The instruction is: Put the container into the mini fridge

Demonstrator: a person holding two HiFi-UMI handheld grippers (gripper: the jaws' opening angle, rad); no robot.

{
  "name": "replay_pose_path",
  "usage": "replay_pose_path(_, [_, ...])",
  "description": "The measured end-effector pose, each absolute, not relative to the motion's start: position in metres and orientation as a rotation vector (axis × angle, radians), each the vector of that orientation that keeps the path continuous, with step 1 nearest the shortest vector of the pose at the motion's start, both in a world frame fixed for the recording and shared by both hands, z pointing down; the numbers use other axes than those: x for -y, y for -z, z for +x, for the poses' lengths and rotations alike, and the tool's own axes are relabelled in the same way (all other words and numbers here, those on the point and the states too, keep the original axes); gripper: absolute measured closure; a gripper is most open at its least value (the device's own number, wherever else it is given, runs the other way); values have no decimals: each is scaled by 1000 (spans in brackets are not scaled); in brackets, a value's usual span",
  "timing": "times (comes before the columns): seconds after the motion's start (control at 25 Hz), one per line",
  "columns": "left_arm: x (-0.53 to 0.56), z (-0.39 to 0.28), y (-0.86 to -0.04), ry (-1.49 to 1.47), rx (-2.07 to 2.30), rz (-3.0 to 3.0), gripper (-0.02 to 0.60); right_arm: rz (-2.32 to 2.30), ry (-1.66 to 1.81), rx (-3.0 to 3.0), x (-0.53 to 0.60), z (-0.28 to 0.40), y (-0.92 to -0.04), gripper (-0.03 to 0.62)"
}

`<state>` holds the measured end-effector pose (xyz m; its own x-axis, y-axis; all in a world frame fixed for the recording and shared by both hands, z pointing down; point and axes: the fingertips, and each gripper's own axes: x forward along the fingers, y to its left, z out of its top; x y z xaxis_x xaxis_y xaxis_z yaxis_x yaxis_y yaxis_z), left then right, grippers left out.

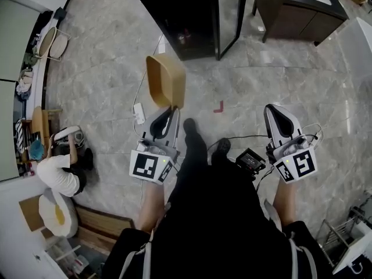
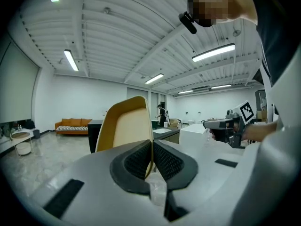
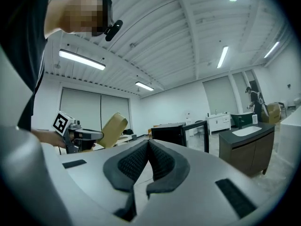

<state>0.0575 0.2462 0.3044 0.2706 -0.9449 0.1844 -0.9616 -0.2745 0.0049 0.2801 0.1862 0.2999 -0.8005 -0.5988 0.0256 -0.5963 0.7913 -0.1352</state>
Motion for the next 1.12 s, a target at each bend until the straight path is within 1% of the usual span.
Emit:
replay_pose_path(0.36, [-225,10,-316,-164,1718,2444,538,-1149,234,-2896,-165,248,-294,576])
replay_pose_path(0.56, [-203,-28,-315,-107,1641,2472,538,-1165,206,-2925,-151,200,-286,576])
replay_pose_path(1.12, [-153,-135,-338,-204,1531,2522,538,-1263,145,-2935,-114,78,-287,576])
